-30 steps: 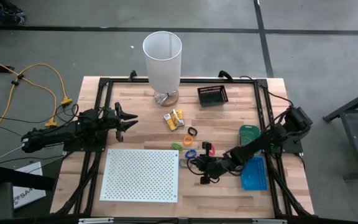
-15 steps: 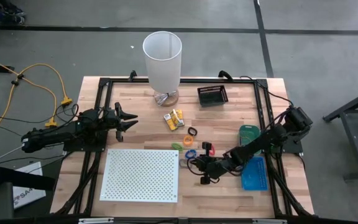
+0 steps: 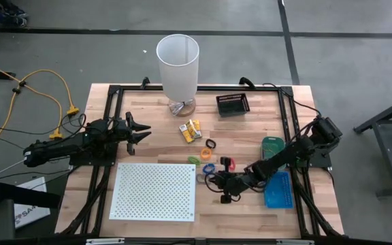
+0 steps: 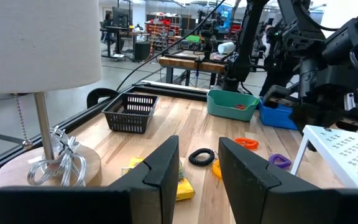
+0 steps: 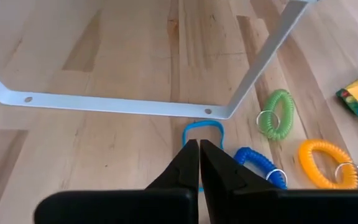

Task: Pick & Place Office Desk Supplies
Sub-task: Put the blue rubber bands into the green bin

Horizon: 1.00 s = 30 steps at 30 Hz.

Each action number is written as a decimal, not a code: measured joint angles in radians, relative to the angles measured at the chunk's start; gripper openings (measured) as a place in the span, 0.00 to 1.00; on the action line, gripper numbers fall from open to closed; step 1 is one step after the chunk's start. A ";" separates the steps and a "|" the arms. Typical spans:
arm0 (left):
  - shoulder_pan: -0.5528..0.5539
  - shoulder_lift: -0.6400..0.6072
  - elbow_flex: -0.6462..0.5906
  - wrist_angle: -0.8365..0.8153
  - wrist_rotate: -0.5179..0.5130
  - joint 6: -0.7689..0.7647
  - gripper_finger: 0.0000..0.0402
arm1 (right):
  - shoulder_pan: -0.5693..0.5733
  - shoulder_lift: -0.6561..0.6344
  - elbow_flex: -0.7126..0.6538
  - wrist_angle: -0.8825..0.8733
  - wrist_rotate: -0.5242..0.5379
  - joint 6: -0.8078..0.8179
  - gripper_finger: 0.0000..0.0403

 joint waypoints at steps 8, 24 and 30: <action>0.000 0.000 0.000 0.000 0.000 0.000 0.27 | -0.007 0.008 0.000 0.016 0.009 -0.010 0.01; 0.000 0.000 0.000 0.000 0.000 0.000 0.27 | -0.042 0.114 0.000 0.062 -0.017 0.005 0.27; 0.000 0.000 0.000 0.000 0.000 0.000 0.27 | -0.047 0.114 0.000 0.057 -0.097 0.079 0.34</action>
